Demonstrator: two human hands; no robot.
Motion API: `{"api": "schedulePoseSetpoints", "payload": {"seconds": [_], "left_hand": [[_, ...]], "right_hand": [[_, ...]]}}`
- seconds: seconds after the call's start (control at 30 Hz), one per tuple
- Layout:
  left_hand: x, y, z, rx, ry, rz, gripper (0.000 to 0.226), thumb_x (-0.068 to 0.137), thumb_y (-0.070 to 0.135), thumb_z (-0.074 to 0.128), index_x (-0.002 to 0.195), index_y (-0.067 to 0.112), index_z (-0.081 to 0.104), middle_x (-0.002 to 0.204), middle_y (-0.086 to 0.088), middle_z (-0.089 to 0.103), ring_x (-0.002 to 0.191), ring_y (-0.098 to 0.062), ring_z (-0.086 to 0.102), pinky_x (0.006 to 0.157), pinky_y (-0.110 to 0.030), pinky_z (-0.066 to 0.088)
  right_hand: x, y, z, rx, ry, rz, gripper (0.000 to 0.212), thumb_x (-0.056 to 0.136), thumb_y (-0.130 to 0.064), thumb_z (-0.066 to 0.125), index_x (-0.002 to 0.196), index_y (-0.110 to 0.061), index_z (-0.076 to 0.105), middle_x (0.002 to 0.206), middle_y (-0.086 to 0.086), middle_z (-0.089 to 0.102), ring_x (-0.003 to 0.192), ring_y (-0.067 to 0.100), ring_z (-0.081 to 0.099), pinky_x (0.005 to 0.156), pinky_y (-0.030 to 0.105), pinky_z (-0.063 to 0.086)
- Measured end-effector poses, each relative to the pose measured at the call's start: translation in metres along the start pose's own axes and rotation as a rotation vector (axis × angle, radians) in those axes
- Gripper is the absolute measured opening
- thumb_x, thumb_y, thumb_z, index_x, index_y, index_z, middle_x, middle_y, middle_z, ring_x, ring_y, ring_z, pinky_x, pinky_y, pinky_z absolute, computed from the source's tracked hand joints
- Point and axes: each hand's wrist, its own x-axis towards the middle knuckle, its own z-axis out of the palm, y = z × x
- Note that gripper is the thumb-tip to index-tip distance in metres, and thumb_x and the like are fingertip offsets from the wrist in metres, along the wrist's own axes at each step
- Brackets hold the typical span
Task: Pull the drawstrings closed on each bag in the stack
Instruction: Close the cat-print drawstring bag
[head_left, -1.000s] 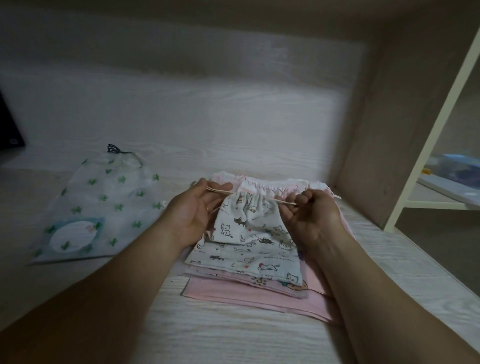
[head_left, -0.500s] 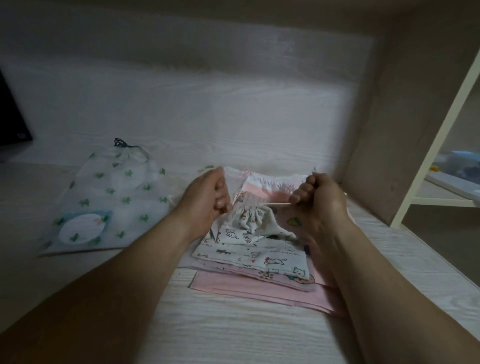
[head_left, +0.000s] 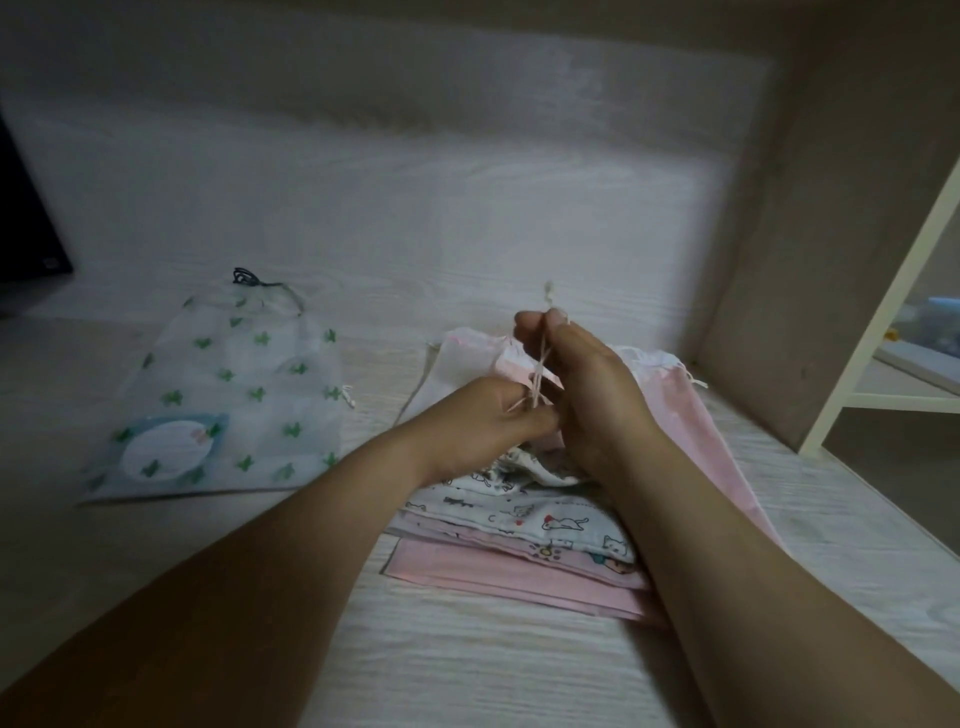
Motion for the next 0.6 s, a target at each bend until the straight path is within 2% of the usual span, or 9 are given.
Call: {"api": "schedulePoseSetpoints", "payload": {"seconds": [0.07, 0.1, 0.2, 0.3, 0.37, 0.43, 0.47, 0.53, 0.6], "left_hand": [[-0.001, 0.000, 0.000, -0.002, -0.039, -0.004, 0.023, 0.104, 0.034, 0.056, 0.115, 0.023, 0.074, 0.113, 0.006, 0.077, 0.112, -0.010, 0.070, 0.110, -0.040, 0.048], [-0.001, 0.001, 0.000, -0.014, -0.045, -0.013, 0.024, 0.104, 0.034, 0.055, 0.115, 0.026, 0.074, 0.115, 0.007, 0.077, 0.114, -0.011, 0.069, 0.112, -0.041, 0.046], [-0.004, 0.002, -0.001, -0.169, 0.045, -0.073, 0.033, 0.106, 0.037, 0.049, 0.112, 0.021, 0.077, 0.112, 0.003, 0.078, 0.112, -0.017, 0.071, 0.112, -0.041, 0.044], [-0.005, 0.007, -0.004, -0.413, 0.200, -0.178, 0.035, 0.108, 0.038, 0.046, 0.118, 0.015, 0.071, 0.113, -0.012, 0.073, 0.102, -0.012, 0.072, 0.103, -0.036, 0.052], [-0.005, 0.004, -0.005, -0.502, 0.206, -0.213, 0.036, 0.109, 0.036, 0.046, 0.120, 0.008, 0.065, 0.106, -0.001, 0.067, 0.098, -0.006, 0.063, 0.085, -0.023, 0.057], [-0.002, 0.001, -0.005, -0.555, 0.197, -0.215, 0.032, 0.110, 0.031, 0.043, 0.109, 0.007, 0.063, 0.082, 0.001, 0.068, 0.078, 0.002, 0.060, 0.046, -0.009, 0.044], [0.000, 0.002, -0.004, -0.559, 0.224, -0.220, 0.032, 0.111, 0.030, 0.042, 0.109, 0.006, 0.064, 0.074, 0.001, 0.068, 0.071, 0.003, 0.061, 0.036, -0.009, 0.038], [0.003, -0.001, -0.004, -0.531, 0.260, -0.211, 0.036, 0.110, 0.032, 0.044, 0.116, 0.006, 0.068, 0.083, 0.005, 0.070, 0.074, 0.001, 0.067, 0.040, -0.009, 0.041], [0.004, -0.005, -0.006, -0.491, 0.277, -0.181, 0.035, 0.109, 0.035, 0.047, 0.103, 0.014, 0.074, 0.076, 0.004, 0.077, 0.067, -0.004, 0.072, 0.053, -0.010, 0.049]], "right_hand": [[0.005, -0.001, -0.005, 0.066, 0.058, 0.004, 0.032, 0.106, -0.044, 0.052, 0.107, -0.028, 0.079, 0.120, -0.003, 0.075, 0.113, 0.010, 0.069, 0.085, 0.036, 0.054], [0.006, -0.001, -0.007, 0.087, 0.069, 0.043, 0.033, 0.105, -0.048, 0.052, 0.108, -0.030, 0.079, 0.124, -0.002, 0.073, 0.116, 0.014, 0.067, 0.086, 0.039, 0.053], [0.009, 0.005, -0.013, 0.024, 0.161, 0.188, 0.044, 0.101, -0.055, 0.056, 0.100, -0.015, 0.076, 0.103, 0.007, 0.078, 0.092, 0.024, 0.072, 0.085, 0.044, 0.060], [0.009, 0.012, -0.017, -0.547, 0.190, 0.053, 0.045, 0.095, -0.048, 0.061, 0.089, -0.003, 0.066, 0.079, 0.010, 0.074, 0.075, 0.029, 0.072, 0.080, 0.045, 0.059], [0.005, 0.005, -0.018, -0.791, 0.265, -0.131, 0.031, 0.095, -0.037, 0.061, 0.087, -0.007, 0.063, 0.075, 0.002, 0.066, 0.066, 0.015, 0.064, 0.069, 0.032, 0.048], [-0.006, -0.004, -0.014, -0.678, 0.086, -0.143, 0.033, 0.101, -0.038, 0.060, 0.088, -0.009, 0.071, 0.074, -0.001, 0.071, 0.061, 0.006, 0.067, 0.065, 0.026, 0.052], [-0.012, -0.005, -0.010, -0.617, -0.061, -0.081, 0.036, 0.100, -0.046, 0.062, 0.086, -0.015, 0.076, 0.075, -0.001, 0.074, 0.064, 0.009, 0.071, 0.070, 0.028, 0.056], [-0.021, -0.002, -0.005, -0.624, -0.253, -0.007, 0.036, 0.094, -0.053, 0.068, 0.074, -0.024, 0.073, 0.071, -0.004, 0.071, 0.063, 0.017, 0.066, 0.073, 0.037, 0.054], [-0.020, 0.001, -0.006, -0.578, -0.295, 0.033, 0.032, 0.093, -0.043, 0.074, 0.070, -0.022, 0.067, 0.068, 0.003, 0.061, 0.062, 0.020, 0.056, 0.072, 0.047, 0.055]]}}
